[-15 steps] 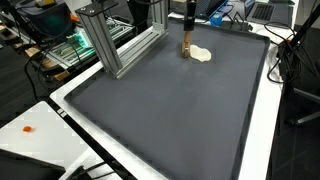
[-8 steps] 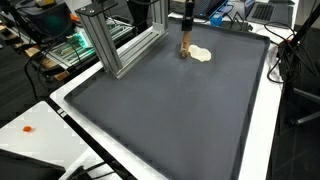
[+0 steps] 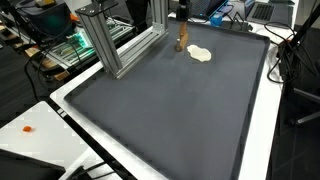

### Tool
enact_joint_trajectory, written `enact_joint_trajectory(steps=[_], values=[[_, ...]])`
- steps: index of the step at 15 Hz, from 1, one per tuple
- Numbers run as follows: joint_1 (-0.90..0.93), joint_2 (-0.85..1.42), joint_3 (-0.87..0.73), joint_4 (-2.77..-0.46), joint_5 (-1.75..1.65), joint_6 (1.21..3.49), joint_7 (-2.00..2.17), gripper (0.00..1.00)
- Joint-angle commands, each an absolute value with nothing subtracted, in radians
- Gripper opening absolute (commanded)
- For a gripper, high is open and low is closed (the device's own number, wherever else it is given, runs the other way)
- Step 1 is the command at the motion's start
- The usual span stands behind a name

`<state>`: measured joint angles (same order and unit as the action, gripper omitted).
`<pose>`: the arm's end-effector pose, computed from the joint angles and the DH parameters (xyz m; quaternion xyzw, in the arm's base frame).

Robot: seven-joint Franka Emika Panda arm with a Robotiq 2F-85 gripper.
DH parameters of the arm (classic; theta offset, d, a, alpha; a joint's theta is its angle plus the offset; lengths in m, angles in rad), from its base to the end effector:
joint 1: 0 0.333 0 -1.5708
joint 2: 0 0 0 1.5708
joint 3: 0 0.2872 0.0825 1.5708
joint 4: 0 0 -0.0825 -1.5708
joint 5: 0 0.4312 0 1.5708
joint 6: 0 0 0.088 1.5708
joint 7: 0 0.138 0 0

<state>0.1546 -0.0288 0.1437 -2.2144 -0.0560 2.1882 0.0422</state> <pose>0.5386 0.1619 0.3033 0.9893 0.1437 0.0053 0.0244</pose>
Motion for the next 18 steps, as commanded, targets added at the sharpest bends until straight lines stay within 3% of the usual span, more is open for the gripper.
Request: enact_joint_trajectory(steps=[1, 11, 18], values=[[0.151, -0.179, 0.146, -2.284, -0.037, 2.138, 0.112, 0.22], [0.162, -0.547, 0.170, -2.485, 0.002, 2.076, 0.215, 0.22], [0.188, -0.683, 0.198, -2.544, 0.055, 1.978, 0.219, 0.22]])
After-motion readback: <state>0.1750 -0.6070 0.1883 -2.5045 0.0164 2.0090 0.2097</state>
